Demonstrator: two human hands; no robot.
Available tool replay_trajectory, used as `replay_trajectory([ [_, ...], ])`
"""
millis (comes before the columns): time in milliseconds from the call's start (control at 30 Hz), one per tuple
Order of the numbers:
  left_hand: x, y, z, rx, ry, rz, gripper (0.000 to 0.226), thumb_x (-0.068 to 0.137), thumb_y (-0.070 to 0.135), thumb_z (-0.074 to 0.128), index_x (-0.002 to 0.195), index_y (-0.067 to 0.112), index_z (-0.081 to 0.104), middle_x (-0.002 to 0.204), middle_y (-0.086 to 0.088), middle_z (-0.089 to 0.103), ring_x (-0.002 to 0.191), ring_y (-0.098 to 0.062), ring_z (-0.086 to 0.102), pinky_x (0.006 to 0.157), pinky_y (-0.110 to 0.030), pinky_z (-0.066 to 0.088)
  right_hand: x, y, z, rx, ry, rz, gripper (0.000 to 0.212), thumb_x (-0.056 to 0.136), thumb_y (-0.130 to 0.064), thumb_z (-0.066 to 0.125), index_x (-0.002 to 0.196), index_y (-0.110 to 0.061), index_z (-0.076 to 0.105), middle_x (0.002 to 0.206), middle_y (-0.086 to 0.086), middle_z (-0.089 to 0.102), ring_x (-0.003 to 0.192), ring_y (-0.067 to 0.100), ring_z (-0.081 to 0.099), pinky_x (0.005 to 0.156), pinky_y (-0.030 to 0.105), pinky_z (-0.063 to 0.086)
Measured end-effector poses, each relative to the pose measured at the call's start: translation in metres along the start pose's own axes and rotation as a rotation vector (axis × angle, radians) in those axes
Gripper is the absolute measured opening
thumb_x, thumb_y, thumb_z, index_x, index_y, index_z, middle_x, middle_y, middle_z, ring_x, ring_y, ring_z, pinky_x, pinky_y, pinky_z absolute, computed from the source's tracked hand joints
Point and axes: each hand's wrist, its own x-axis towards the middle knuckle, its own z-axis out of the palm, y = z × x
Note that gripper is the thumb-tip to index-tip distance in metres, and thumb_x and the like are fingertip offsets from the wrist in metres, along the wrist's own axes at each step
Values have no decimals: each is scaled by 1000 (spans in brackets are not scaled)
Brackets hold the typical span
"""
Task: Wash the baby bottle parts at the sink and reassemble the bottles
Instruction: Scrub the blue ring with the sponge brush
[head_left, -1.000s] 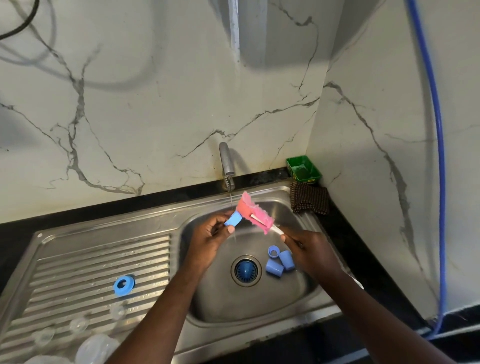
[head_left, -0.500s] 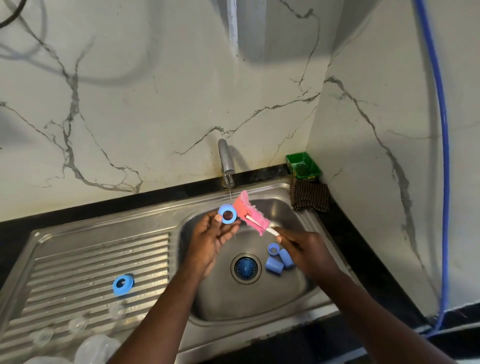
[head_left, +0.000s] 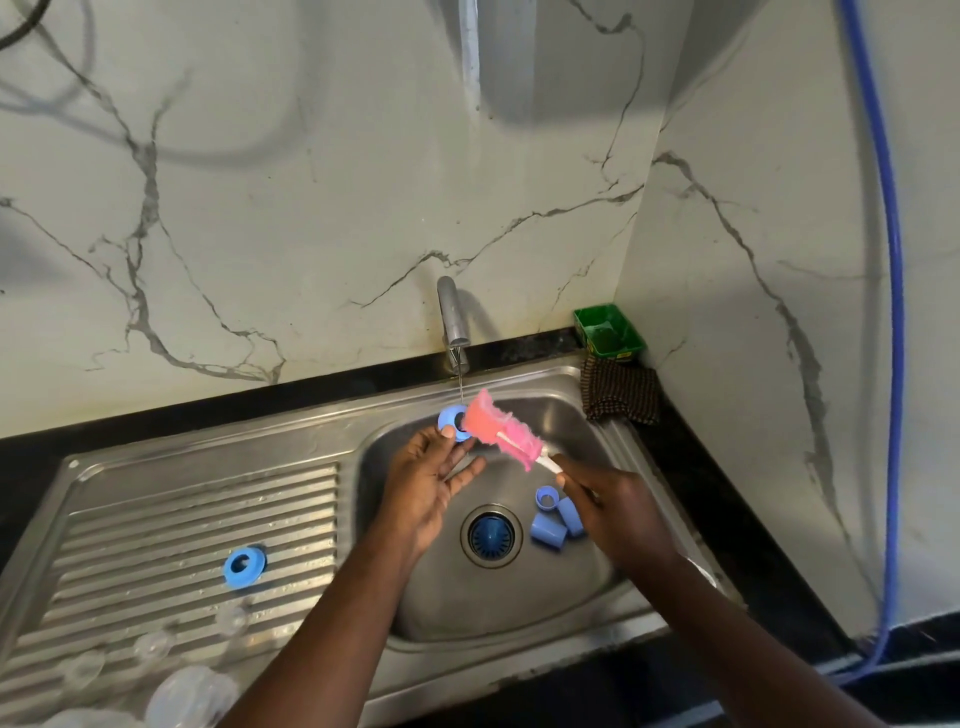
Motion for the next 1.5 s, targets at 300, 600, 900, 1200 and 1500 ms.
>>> replay_trajectory([
  [300,0,-3,0,-37,50,-26,20,95,6,59,112,-4,61,107,-20,74,99,-25,74,87,-35,60,4,-3,1,52,28,1,28,90,-24,62,116,-28,73,62,-4,61,52,6,48,51,31,46],
  [600,0,4,-6,-216,-4,-81,21,97,3,54,116,-6,59,112,-29,68,101,-34,71,86,-42,60,1,11,3,57,-75,190,27,94,-19,66,118,-28,72,71,0,67,62,14,59,65,34,51],
  [900,2,8,-20,409,39,264,45,74,-14,76,112,7,66,97,-1,78,91,-15,73,83,-27,59,13,-15,-16,494,-325,175,46,100,-5,54,127,-41,59,74,0,60,59,10,49,59,17,41],
  [1200,-9,15,-30,508,-52,303,54,72,-15,78,117,12,63,108,8,75,100,-10,71,83,-34,60,39,2,-27,57,-464,-109,41,90,-18,53,122,-37,69,99,-6,73,88,10,67,79,37,55],
  [1500,-17,21,-29,598,-124,361,50,75,-5,80,121,4,62,114,-1,73,101,-12,72,82,-25,58,57,-35,-17,149,-660,-131,70,88,-25,74,148,-35,39,117,-19,61,93,-7,59,80,6,40],
])
